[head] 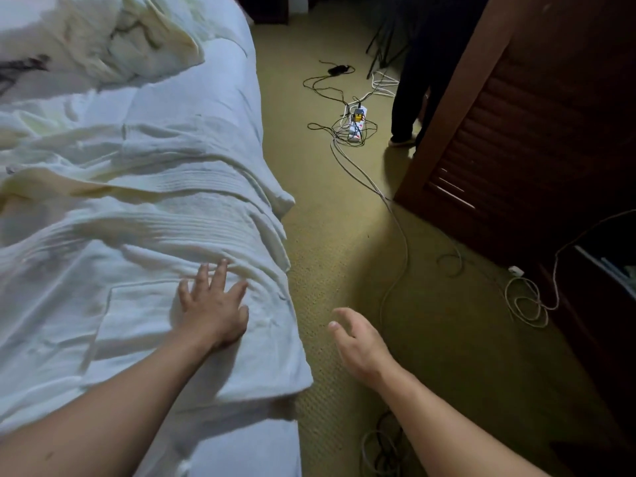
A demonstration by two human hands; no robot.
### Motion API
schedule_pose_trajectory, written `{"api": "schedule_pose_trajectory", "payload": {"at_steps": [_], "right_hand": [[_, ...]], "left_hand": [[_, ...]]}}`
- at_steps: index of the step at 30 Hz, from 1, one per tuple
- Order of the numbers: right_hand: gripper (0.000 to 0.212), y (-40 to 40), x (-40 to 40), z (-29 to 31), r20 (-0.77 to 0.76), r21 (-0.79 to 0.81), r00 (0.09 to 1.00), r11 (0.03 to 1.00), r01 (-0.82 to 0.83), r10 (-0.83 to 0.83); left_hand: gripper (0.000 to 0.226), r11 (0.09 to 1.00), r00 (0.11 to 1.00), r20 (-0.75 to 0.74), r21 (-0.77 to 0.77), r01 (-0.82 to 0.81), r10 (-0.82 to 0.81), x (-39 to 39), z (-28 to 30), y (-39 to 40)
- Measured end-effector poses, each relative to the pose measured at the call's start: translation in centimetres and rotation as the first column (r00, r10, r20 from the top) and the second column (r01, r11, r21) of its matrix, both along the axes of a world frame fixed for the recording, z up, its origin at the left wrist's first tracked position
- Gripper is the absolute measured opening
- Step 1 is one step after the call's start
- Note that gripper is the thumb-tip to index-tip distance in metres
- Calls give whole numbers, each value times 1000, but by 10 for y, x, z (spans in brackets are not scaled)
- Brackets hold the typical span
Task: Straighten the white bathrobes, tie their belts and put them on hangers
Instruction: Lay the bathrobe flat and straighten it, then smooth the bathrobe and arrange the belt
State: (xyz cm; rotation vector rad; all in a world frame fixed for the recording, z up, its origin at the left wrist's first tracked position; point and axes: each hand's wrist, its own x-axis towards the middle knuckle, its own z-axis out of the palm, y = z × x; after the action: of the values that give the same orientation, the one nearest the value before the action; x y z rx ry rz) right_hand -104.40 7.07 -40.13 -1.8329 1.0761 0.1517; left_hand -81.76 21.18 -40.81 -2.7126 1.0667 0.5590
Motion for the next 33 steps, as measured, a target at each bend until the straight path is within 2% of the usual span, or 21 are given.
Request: {"api": "schedule_pose_trajectory", "payload": {"at_steps": [5, 10, 16, 22, 23, 26, 30, 33], "right_hand": [[44, -20, -22, 31, 46, 13, 999, 1000, -24, 24], [44, -45, -36, 52, 48, 7, 995, 996, -84, 84], [45, -72, -8, 48, 28, -60, 989, 988, -145, 147], [46, -84, 73, 26, 64, -78, 969, 969, -234, 239], [45, -86, 86, 23, 70, -75, 965, 966, -246, 252], [40, -91, 140, 14, 85, -69, 944, 947, -314, 319], [34, -96, 217, 8, 149, -134, 919, 928, -347, 365], [34, -97, 266, 7, 149, -175, 903, 909, -378, 404]], "left_hand": [[53, 999, 1000, -1, 39, -15, 15, -7, 12, -6], [54, 1000, 999, 40, 10, -26, 26, -18, 21, -20], [52, 997, 998, 65, -79, -10, 15, -3, 22, -42], [52, 953, 992, 63, -289, -88, 111, 49, 25, -46], [53, 923, 988, 42, -364, -124, 149, 58, 25, -46], [41, 750, 950, -85, -594, -291, 302, 91, 21, -42], [28, 514, 833, -210, -702, -493, 512, 135, 26, -52], [28, 379, 725, -305, -692, -615, 618, 166, 33, -64]]}}
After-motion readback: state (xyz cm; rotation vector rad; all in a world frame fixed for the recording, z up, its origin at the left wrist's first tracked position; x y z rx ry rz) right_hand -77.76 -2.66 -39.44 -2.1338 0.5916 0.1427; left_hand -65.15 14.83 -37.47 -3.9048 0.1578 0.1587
